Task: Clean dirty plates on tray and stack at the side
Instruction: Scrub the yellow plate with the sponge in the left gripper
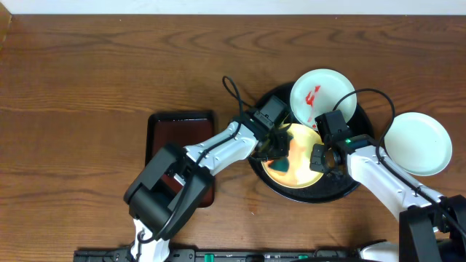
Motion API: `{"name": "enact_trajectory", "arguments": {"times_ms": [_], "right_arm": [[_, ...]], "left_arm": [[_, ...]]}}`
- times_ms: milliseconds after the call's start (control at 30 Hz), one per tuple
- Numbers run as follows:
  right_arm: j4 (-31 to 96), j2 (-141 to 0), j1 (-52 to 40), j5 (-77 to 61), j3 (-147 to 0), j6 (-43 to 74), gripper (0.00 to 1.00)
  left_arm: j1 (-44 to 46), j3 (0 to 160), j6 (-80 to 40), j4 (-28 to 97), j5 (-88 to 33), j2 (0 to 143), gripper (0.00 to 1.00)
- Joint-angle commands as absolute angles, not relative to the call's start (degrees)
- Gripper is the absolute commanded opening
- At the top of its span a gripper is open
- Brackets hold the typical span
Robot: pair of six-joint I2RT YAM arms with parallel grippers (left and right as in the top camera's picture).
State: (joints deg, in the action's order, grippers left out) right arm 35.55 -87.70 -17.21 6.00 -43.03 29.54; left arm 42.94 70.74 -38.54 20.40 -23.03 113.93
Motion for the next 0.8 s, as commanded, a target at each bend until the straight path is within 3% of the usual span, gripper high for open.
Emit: {"name": "enact_trajectory", "arguments": {"times_ms": [0, 433, 767], "right_arm": [[36.0, -88.4, -18.9, 5.8, -42.3, 28.3, 0.01], [36.0, -88.4, -18.9, 5.8, -42.3, 28.2, 0.01], [36.0, -88.4, -18.9, 5.8, -42.3, 28.3, 0.01]], "left_arm": [[46.6, 69.5, -37.9, 17.5, -31.6, 118.4, 0.08], [49.0, 69.5, -35.8, 14.4, -31.6, 118.4, 0.08], [49.3, 69.5, -37.3, 8.0, -40.3, 118.4, 0.08]]}}
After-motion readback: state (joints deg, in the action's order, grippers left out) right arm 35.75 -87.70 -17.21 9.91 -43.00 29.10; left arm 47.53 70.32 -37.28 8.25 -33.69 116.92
